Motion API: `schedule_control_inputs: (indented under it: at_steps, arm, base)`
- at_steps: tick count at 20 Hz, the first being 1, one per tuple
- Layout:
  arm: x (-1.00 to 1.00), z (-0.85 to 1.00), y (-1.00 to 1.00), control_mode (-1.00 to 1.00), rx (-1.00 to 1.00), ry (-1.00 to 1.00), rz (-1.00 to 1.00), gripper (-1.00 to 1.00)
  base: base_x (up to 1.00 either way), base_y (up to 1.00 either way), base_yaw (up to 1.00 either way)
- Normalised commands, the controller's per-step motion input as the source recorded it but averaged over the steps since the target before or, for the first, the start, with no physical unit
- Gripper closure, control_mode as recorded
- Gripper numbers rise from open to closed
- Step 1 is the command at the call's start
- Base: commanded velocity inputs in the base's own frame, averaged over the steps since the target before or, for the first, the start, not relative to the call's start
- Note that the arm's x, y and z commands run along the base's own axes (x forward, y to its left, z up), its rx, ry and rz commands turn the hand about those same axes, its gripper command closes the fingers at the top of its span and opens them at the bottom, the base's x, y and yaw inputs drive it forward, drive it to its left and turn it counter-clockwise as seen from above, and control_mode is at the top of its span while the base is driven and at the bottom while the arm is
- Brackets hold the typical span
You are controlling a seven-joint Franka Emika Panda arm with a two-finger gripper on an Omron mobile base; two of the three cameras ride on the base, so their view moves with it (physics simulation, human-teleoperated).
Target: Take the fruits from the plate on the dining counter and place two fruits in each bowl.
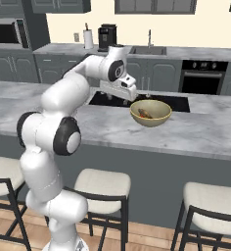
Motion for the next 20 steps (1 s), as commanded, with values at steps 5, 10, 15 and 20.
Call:
schedule_control_inputs:
  at_steps: [5, 10, 15, 20]
  arm:
    - [-1.0, 0.27, 0.76, -1.0, 0.0, -0.01, 0.0, -1.0]
    - [-1.0, 0.0, -0.06, -1.0, 0.0, -0.06, 0.17, -1.0]
    - [-0.86, 0.0, 0.03, -1.0, -0.04, -0.09, 0.23, -1.0]
    - [-0.46, 0.0, 0.07, -1.0, -0.02, -0.03, 0.25, -1.0]
  base:
    - [0.0, 0.0, 0.0]
    - [0.0, 0.0, 0.0]
    - [0.0, 0.0, 0.0]
    - [0.0, 0.0, 0.0]
